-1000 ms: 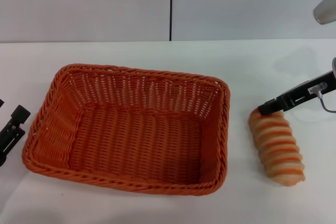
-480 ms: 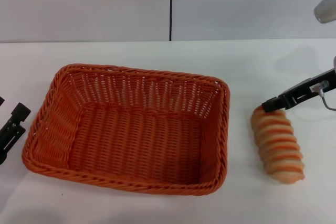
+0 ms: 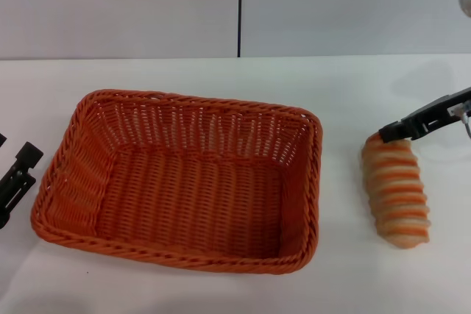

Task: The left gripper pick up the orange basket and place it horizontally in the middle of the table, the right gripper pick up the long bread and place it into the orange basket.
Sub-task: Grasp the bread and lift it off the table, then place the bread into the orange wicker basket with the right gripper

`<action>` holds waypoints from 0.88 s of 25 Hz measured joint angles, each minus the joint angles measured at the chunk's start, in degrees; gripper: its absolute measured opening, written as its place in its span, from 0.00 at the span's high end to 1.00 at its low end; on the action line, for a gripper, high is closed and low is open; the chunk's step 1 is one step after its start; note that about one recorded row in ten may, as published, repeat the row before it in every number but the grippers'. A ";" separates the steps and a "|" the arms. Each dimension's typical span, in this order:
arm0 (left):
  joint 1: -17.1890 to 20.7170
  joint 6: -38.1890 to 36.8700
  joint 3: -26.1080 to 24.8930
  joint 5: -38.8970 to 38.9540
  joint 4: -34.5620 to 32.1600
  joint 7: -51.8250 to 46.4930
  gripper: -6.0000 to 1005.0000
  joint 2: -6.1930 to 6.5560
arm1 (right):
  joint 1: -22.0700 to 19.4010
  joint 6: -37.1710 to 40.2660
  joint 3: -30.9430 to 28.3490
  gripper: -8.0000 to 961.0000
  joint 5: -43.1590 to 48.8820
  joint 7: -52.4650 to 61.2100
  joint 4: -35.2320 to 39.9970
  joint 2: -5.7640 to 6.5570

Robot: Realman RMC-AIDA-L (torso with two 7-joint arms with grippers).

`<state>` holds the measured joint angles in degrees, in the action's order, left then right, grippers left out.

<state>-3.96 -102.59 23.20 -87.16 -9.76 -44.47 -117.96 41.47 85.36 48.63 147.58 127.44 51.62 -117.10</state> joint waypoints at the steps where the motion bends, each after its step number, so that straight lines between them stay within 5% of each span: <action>1: 0.00 0.01 0.00 0.00 0.00 0.00 0.25 -0.01 | 0.00 0.00 0.00 0.94 0.00 0.00 0.00 0.00; 10: -0.25 0.03 0.00 -0.01 0.00 -0.04 0.25 -0.08 | -2.27 12.70 0.98 0.95 -2.04 4.28 19.56 -1.62; 22: -0.69 -0.04 0.18 -0.06 0.65 -0.09 0.25 -0.28 | 0.26 26.87 1.45 0.96 -10.57 7.83 35.61 -1.04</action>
<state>-4.65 -102.63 23.38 -87.22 -9.10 -44.56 -118.24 41.73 112.23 50.08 137.02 135.28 87.23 -118.14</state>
